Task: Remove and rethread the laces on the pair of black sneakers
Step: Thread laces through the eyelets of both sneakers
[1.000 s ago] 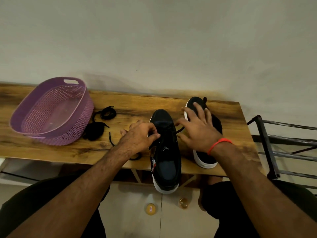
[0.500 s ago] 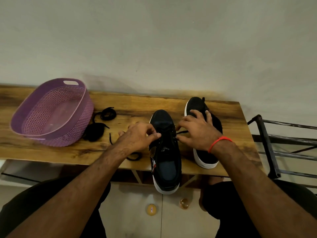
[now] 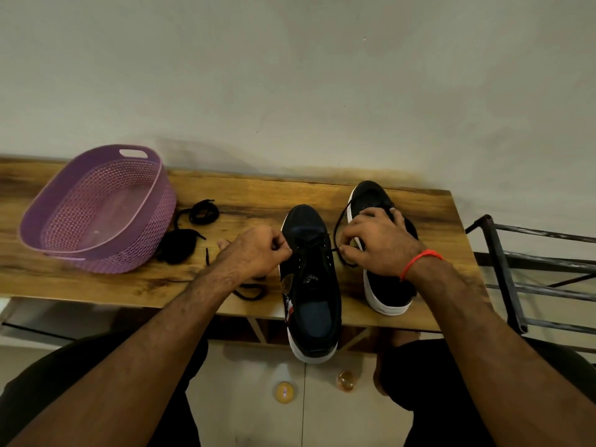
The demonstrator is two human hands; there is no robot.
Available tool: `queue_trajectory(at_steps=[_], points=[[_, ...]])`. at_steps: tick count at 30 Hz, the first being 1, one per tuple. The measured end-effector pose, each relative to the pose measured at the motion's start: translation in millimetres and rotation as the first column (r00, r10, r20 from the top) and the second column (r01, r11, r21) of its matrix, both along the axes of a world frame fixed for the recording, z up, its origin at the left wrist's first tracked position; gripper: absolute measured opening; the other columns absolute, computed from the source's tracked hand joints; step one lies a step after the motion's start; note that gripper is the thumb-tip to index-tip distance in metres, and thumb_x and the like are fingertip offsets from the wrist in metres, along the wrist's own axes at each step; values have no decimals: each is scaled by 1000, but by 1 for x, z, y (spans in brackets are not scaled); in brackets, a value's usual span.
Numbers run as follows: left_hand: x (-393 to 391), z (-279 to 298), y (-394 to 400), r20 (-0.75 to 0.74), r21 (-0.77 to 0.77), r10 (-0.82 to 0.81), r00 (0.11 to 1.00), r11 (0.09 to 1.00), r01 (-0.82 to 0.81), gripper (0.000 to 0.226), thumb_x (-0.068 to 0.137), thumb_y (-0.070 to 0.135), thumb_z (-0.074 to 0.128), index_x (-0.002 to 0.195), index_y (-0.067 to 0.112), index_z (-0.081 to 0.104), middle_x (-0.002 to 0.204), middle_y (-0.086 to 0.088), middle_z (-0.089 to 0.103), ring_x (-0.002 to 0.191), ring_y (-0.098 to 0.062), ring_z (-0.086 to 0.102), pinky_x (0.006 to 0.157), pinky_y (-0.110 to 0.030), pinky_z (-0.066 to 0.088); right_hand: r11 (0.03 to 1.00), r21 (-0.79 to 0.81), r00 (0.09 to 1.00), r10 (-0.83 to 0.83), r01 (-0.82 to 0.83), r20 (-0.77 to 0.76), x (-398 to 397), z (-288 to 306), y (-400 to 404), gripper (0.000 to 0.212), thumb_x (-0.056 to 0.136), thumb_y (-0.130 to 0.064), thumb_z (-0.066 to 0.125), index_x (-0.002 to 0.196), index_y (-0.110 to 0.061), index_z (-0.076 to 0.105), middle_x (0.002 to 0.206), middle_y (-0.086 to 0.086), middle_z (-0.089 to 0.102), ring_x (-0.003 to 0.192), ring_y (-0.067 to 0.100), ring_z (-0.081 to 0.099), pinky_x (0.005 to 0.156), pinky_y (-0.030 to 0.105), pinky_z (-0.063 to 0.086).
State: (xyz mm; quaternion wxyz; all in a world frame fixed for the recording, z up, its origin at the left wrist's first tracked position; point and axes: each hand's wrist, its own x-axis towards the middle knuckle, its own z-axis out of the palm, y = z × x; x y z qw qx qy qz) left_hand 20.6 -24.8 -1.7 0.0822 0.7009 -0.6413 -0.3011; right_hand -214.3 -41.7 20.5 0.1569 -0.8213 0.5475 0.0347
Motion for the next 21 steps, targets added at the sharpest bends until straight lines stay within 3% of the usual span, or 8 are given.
queue_trajectory(at_steps=[2,5,7,9,13,21], points=[[6,0,-3,9,-26,4,1000,1000,-4,10,96,41,62,93,33,68,92,19,65,96,-4,56,106,-62,31,999,10,998,-46,45,50,-7,2,-3,17,97,-46,52,101,-36,66,131,-12,55,144,20,22,118,62,0],[2,-4,-1,-21,-149,-45,999,988,41,13,101,41,54,111,42,62,113,21,61,112,-9,55,100,-56,32,998,-27,992,-46,49,118,-4,-1,-3,24,100,-46,47,117,-39,62,136,-13,54,145,19,23,118,63,1],[-6,-9,0,35,-235,-117,993,964,122,25,104,40,48,126,46,58,129,18,55,122,-12,47,95,-48,29,997,-68,991,-29,38,127,5,-6,-1,29,102,-41,44,128,-41,56,140,-13,51,145,19,22,118,63,2],[-14,-12,-2,124,-265,-174,977,943,202,28,104,41,47,129,46,60,137,16,51,128,-14,40,89,-43,23,996,-89,995,-4,13,102,14,-11,-1,31,104,-38,42,133,-42,52,143,-12,48,145,19,22,118,63,5],[-19,-16,-7,215,-258,-188,958,936,241,27,103,44,48,126,43,61,138,14,52,126,-16,42,95,-47,27,995,-98,999,18,-15,38,25,-20,-1,30,103,-40,43,131,-42,53,142,-12,48,142,21,26,116,63,13],[-18,-22,-7,140,-269,-116,983,951,151,24,102,47,48,118,39,64,127,13,55,122,-16,46,90,-46,28,989,-141,998,50,-53,-23,30,-26,-4,23,100,-44,46,118,-35,57,136,-12,50,139,20,29,113,59,17]])
